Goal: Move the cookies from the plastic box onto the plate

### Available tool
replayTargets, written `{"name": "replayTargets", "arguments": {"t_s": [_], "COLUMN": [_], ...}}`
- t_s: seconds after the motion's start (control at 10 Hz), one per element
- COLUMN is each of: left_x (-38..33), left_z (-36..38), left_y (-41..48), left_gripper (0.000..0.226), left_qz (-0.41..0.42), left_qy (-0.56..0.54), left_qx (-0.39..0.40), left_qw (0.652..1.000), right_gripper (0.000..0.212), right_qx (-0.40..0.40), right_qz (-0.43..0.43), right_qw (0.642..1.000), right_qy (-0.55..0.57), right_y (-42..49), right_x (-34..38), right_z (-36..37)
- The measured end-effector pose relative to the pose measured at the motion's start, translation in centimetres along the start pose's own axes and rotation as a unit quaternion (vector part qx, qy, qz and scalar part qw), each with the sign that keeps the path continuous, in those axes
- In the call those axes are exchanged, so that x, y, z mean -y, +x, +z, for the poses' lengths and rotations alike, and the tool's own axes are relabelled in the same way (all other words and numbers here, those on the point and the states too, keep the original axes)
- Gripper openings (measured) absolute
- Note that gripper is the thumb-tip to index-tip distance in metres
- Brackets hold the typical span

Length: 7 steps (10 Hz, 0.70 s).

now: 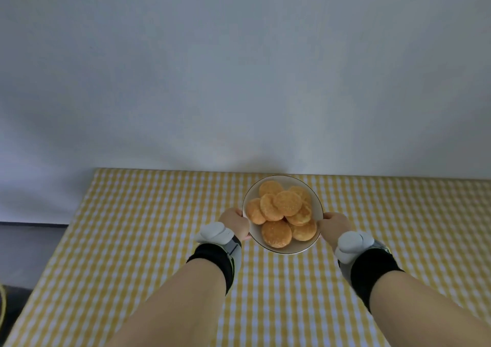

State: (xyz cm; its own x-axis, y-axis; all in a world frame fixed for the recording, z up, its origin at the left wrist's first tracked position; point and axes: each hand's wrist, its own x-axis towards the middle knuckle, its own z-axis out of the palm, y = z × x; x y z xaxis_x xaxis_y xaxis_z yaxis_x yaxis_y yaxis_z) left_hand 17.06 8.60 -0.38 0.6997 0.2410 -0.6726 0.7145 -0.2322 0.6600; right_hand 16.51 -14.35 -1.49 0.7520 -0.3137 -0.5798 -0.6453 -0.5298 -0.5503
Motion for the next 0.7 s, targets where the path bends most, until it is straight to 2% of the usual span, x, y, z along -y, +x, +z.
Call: {"name": "replayTargets", "arguments": {"t_s": [0.1, 0.2, 0.3, 0.4, 0.5, 0.6, 0.7], "left_x": [-0.7, -0.9, -0.8, -1.1, -1.4, -1.4, -2.1], "left_z": [0.6, 1.1, 1.1, 1.1, 0.6, -0.6, -2.4], "left_y": [1.0, 2.0, 2.5, 1.6, 0.5, -0.6, -2.5], "left_gripper": [0.021, 0.025, 0.021, 0.027, 0.018, 0.027, 0.03], "left_qz": [0.001, 0.001, 0.005, 0.008, -0.007, 0.018, 0.036], "left_qy": [-0.015, -0.017, -0.01, -0.021, -0.063, -0.038, 0.014], "left_qx": [-0.005, -0.014, -0.022, -0.03, -0.011, -0.003, -0.045], "left_qw": [1.0, 1.0, 1.0, 0.999, 0.998, 0.999, 0.998], "right_gripper": [0.017, 0.031, 0.03, 0.024, 0.021, 0.029, 0.035], "right_qx": [0.004, 0.003, 0.005, 0.004, -0.006, -0.034, -0.072], "right_qz": [0.0, -0.008, -0.01, -0.013, -0.015, -0.004, -0.008], "right_qw": [1.0, 1.0, 1.0, 0.999, 0.999, 0.999, 0.997], "right_qy": [0.002, -0.009, -0.021, -0.034, -0.041, -0.004, 0.021], "right_y": [1.6, 2.8, 3.0, 2.7, 1.6, -0.1, -2.2], "right_x": [0.7, 1.2, 1.5, 1.7, 1.7, 1.2, 1.3], "right_z": [-0.1, -0.1, -0.3, -0.3, 0.1, 0.1, -0.6]}}
